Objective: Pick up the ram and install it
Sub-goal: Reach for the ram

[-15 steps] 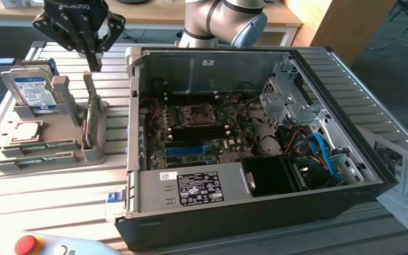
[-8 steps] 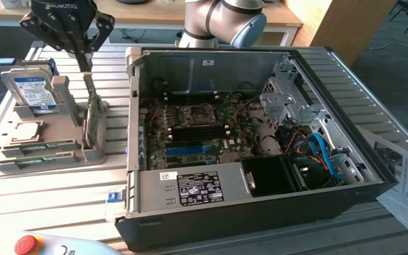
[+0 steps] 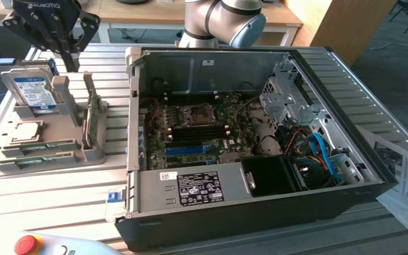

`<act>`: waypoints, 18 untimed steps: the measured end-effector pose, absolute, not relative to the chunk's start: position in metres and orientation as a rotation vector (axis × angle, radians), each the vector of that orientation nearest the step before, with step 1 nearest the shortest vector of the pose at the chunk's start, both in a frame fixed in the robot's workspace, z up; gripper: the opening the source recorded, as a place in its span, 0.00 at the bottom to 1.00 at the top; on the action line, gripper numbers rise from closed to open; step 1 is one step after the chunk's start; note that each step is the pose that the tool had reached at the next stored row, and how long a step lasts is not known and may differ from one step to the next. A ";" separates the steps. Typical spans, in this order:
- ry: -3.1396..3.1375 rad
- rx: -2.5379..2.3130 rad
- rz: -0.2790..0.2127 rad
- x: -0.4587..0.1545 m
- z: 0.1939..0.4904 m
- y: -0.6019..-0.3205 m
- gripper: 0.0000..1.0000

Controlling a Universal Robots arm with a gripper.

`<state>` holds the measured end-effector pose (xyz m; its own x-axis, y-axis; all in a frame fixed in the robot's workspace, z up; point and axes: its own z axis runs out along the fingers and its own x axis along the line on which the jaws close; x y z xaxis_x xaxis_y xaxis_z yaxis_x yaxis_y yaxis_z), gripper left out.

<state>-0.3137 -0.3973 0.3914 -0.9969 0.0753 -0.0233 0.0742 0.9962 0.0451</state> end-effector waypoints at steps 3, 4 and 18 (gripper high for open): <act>3.114 0.117 0.069 -0.322 0.391 -0.397 0.10; 3.114 0.117 0.069 -0.325 0.391 -0.397 0.10; 3.114 0.117 0.069 -0.367 0.391 -0.397 0.10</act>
<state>-0.3672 -0.3972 0.3910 -0.9969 0.0753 -0.0232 0.0742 0.9962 0.0450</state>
